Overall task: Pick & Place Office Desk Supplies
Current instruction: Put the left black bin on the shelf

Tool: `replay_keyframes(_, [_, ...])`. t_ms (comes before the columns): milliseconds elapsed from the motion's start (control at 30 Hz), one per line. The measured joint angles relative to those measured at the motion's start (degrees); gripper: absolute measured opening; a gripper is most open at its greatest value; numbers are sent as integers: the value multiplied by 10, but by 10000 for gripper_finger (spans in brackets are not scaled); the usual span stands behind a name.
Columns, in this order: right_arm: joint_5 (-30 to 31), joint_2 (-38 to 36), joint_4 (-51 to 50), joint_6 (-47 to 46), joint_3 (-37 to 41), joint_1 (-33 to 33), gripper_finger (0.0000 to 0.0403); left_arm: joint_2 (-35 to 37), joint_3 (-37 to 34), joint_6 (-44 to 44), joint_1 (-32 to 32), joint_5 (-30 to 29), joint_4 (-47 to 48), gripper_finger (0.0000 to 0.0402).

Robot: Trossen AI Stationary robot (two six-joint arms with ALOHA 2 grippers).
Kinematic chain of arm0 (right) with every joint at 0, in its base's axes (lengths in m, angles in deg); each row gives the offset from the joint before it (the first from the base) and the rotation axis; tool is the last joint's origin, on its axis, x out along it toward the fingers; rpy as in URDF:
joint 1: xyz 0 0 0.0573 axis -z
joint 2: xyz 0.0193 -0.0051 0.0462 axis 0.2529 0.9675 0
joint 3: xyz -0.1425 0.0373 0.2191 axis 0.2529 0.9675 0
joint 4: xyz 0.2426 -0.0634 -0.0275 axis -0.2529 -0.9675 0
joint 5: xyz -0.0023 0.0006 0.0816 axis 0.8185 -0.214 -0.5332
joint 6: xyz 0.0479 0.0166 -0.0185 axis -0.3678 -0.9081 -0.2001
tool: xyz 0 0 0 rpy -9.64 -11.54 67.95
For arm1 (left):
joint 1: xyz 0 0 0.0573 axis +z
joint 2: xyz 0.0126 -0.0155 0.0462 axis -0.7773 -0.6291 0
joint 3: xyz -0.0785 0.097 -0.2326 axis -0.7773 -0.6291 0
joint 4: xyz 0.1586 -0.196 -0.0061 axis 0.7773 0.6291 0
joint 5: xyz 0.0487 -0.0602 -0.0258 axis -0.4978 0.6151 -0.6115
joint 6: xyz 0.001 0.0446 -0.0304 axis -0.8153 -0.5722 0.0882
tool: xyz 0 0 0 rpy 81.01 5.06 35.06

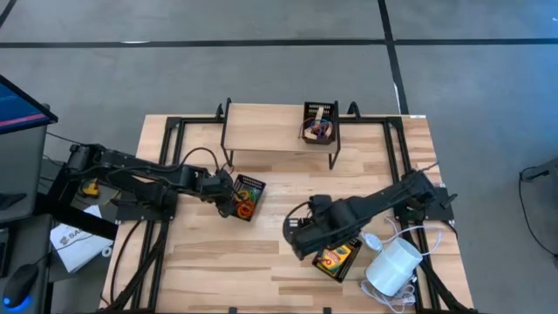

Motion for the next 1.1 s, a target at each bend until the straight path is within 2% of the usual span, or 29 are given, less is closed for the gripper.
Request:
replay_keyframes(100, [-24,16,-3,22,0,4,127,0,-7,19,0,-4,-13,153])
replay_keyframes(300, [-24,13,-1,29,0,11,127,0,-41,39,0,-3,-72,153])
replay_keyframes(500, [-23,11,-2,44,-8,11,127,0,-99,37,0,31,-166,145])
replay_keyframes(567, [-23,11,-1,44,-8,11,127,0,-104,30,4,57,-168,112])
replay_keyframes(667, [-23,11,-2,45,-8,11,127,3,-99,8,5,94,-166,24])
replay_keyframes(867, [-23,11,-3,55,-8,11,127,50,-12,14,5,132,-144,2])
replay_keyframes(1000, [-25,11,-4,60,-8,14,127,70,85,-7,34,112,-70,1])
replay_keyframes(1100, [-25,11,-4,70,-8,20,127,62,155,-45,82,94,3,1])
